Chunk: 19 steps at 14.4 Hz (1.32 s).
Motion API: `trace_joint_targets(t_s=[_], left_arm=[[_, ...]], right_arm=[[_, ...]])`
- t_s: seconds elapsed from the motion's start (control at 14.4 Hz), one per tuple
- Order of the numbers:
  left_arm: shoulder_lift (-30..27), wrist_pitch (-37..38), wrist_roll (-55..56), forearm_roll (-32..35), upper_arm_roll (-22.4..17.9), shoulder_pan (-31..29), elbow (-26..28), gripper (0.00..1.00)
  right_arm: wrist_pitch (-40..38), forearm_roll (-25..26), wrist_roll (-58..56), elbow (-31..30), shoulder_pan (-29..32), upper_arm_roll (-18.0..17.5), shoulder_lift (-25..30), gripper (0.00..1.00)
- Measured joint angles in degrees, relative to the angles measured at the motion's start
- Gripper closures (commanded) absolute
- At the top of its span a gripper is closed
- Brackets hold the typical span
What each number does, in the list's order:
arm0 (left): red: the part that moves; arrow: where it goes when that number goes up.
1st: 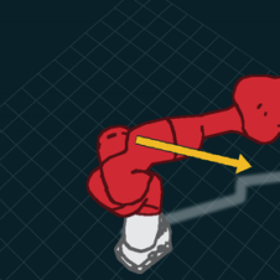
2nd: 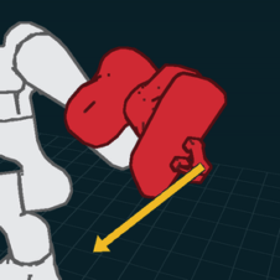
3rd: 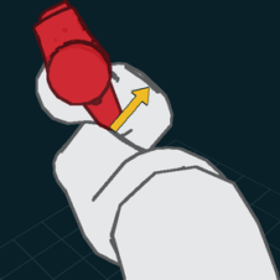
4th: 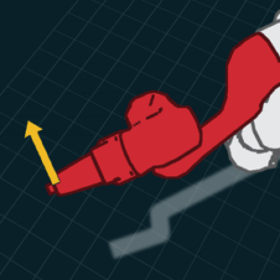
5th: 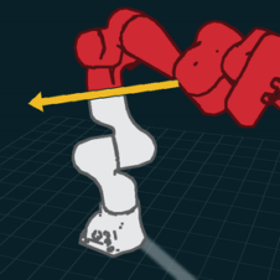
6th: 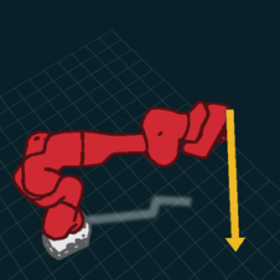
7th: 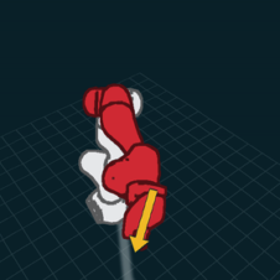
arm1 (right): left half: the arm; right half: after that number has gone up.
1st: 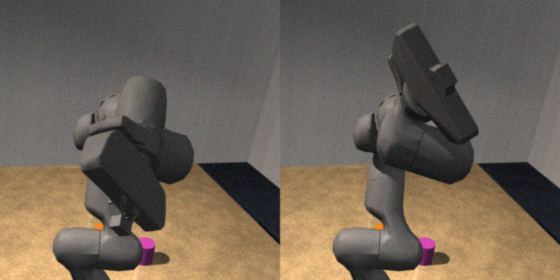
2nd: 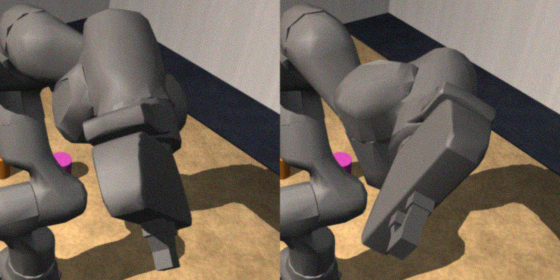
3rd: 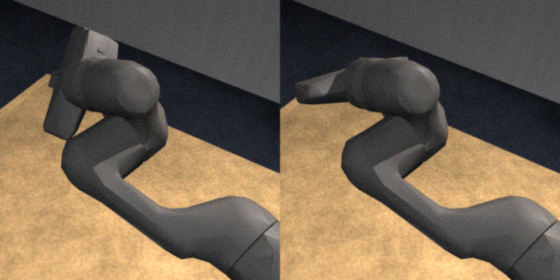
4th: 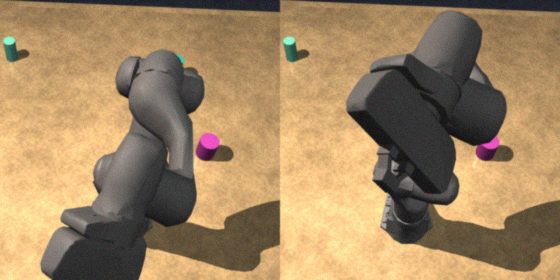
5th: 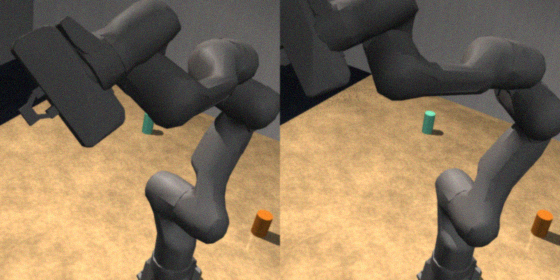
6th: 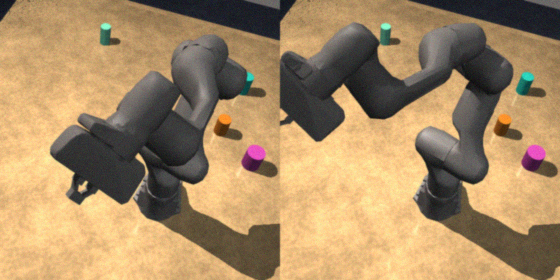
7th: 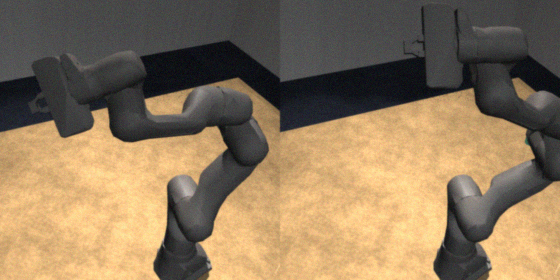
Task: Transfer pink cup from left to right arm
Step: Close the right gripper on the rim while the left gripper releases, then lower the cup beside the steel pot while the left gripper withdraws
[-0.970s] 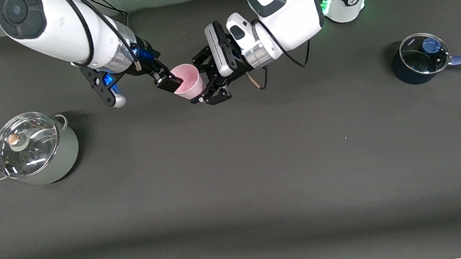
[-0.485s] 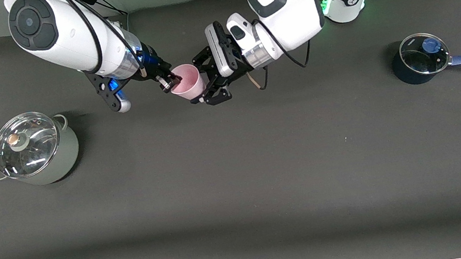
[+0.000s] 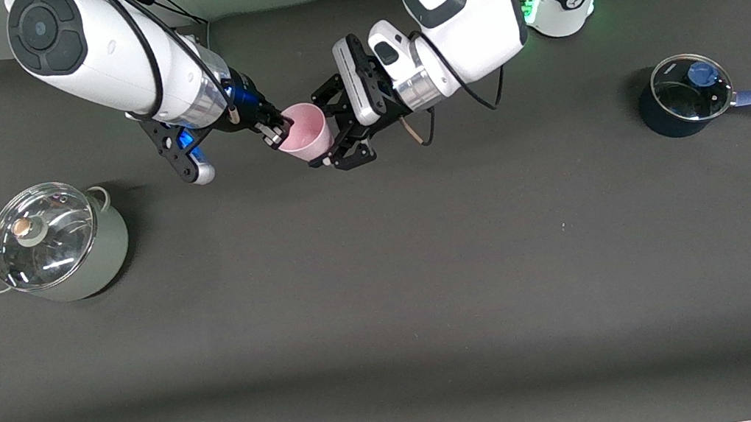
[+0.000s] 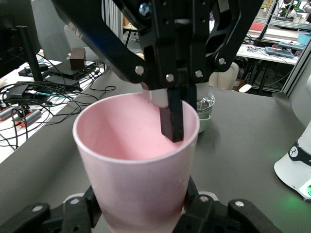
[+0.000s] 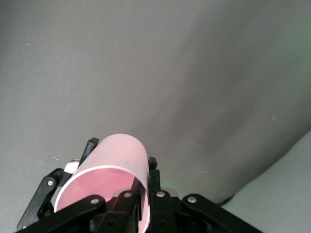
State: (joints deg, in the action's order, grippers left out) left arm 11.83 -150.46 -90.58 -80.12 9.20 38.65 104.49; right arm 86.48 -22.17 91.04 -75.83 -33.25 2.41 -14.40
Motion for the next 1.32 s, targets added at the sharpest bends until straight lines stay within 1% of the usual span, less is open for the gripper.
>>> trace_joint_targets(t_s=[0.07,0.14,0.21,0.28,0.55,0.76,0.83,0.9,1.04,1.11,1.32], left_arm=[[0.00,0.02,0.02,-0.03,0.00,-0.07,-0.05,0.33],[0.00,0.06,0.03,-0.04,0.00,-0.15,-0.10,0.20],[0.00,0.10,0.06,-0.06,0.00,-0.23,-0.18,0.03],[0.01,0.09,0.06,-0.04,-0.01,-0.30,-0.28,0.01],[0.04,0.05,-0.23,1.19,-0.71,-2.05,0.66,0.01],[0.40,0.26,-0.23,3.45,-0.86,-4.31,2.27,0.01],[0.50,1.34,-0.22,3.97,-0.91,-5.52,2.98,0.01],[0.55,3.81,-0.22,4.12,-0.97,-7.21,3.69,0.01],[0.61,11.87,0.22,5.44,-1.19,-12.05,4.66,0.01],[0.62,16.97,1.73,8.59,-1.30,-15.10,4.79,0.01],[0.38,33.56,11.30,22.37,-1.46,-24.30,3.44,0.00]], right_arm=[[0.13,0.00,-0.21,0.09,0.00,0.02,-0.03,1.00],[0.20,-0.02,-0.93,0.17,0.00,0.05,-0.04,1.00],[0.27,-0.11,-2.26,0.24,0.04,0.10,-0.04,1.00],[0.29,-0.37,-2.98,0.32,0.22,0.16,-0.03,1.00],[-1.75,-0.04,-5.92,1.47,3.62,1.32,0.17,1.00],[-2.26,0.08,-8.46,1.85,4.21,1.59,0.20,1.00],[-3.01,0.24,-10.62,1.88,4.42,2.27,0.20,1.00],[-4.60,0.30,-14.07,1.91,4.71,3.69,0.22,1.00],[-8.66,0.34,-24.13,2.00,5.29,9.11,0.56,1.00],[-10.98,0.35,-30.40,2.06,5.69,12.54,0.84,1.00],[-15.81,0.35,-49.10,1.02,6.57,23.91,1.15,1.00]])
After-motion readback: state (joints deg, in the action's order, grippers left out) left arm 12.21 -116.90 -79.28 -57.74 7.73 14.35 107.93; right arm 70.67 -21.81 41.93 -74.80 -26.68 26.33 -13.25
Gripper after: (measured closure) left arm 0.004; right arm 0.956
